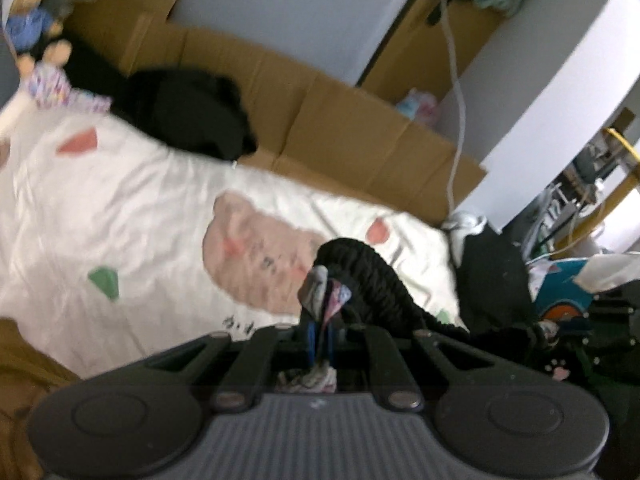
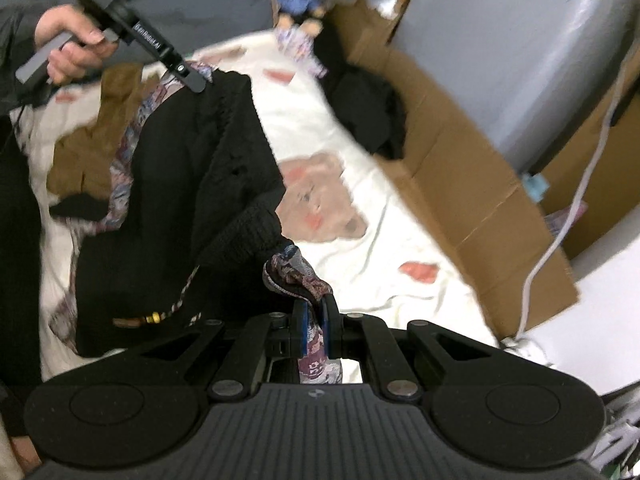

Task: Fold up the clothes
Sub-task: 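Lift the black shorts up off the bed with both grippers, then lower the hanging shorts onto the bed with both grippers, laying them out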

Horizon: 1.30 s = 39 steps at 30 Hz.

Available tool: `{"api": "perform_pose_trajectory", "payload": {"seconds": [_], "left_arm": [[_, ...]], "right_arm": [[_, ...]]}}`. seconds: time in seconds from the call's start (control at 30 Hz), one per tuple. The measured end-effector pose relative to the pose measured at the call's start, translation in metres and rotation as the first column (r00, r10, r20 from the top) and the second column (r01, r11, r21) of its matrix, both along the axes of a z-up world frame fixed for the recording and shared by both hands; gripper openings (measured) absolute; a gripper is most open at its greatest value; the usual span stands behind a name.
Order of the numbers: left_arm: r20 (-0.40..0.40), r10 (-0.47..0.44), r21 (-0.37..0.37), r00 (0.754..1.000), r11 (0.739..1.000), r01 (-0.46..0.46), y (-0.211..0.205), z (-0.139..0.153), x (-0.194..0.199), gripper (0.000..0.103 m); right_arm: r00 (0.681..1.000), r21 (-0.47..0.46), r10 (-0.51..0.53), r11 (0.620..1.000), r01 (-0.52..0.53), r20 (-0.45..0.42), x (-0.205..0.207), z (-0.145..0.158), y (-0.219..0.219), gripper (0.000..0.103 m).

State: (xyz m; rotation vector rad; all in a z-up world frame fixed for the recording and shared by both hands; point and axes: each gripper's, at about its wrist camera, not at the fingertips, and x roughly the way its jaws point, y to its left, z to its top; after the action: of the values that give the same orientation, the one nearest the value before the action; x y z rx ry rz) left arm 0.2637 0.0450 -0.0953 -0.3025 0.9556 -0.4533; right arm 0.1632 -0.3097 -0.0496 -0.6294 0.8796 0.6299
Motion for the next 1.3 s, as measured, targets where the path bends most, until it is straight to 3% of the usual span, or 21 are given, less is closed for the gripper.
{"api": "perform_pose_trajectory", "payload": {"seconds": [0.1,0.37,0.47,0.5,0.57,0.67,0.87,1.1,1.3], "left_arm": [[-0.031,-0.011,-0.005,0.999,1.000,0.011,-0.004,-0.020,0.004,0.006],[-0.136,-0.084,0.065,0.987,0.994,0.093,-0.025,-0.071,0.010,0.007],[-0.160,-0.092,0.067,0.983,0.992,0.103,-0.026,-0.081,0.009,0.008],[-0.163,-0.090,0.064,0.982,0.993,0.101,-0.024,-0.083,0.009,0.008],[-0.171,-0.085,0.058,0.982,0.994,0.097,-0.021,-0.088,0.009,0.008],[-0.181,-0.079,0.049,0.980,0.995,0.089,-0.016,-0.093,0.008,0.008],[-0.180,-0.079,0.038,0.980,0.995,0.088,-0.013,-0.093,0.006,0.008],[-0.180,-0.079,0.019,0.981,0.996,0.083,-0.010,-0.091,0.004,0.008],[-0.181,-0.083,0.009,0.980,0.996,0.086,-0.007,-0.093,0.004,0.008]], "right_arm": [[0.999,-0.019,0.018,1.000,-0.019,-0.034,0.002,-0.028,0.002,0.007],[0.983,-0.005,0.043,0.999,-0.044,-0.177,-0.010,-0.107,-0.001,0.009],[0.964,0.029,0.061,0.998,-0.055,-0.258,-0.022,-0.127,0.001,0.019],[0.958,0.036,0.073,0.997,-0.066,-0.276,-0.025,-0.129,0.002,0.031],[0.951,0.054,0.107,0.994,-0.095,-0.290,-0.031,-0.128,0.002,0.045],[0.961,0.084,0.107,0.993,-0.089,-0.255,-0.033,-0.119,-0.004,0.050],[0.966,0.056,0.117,0.993,-0.107,-0.232,-0.028,-0.117,-0.012,0.052],[0.933,0.013,0.257,0.965,-0.262,-0.253,-0.020,-0.133,0.009,0.052],[0.921,0.005,0.253,0.965,-0.264,-0.296,-0.001,-0.153,0.020,0.048]]}}
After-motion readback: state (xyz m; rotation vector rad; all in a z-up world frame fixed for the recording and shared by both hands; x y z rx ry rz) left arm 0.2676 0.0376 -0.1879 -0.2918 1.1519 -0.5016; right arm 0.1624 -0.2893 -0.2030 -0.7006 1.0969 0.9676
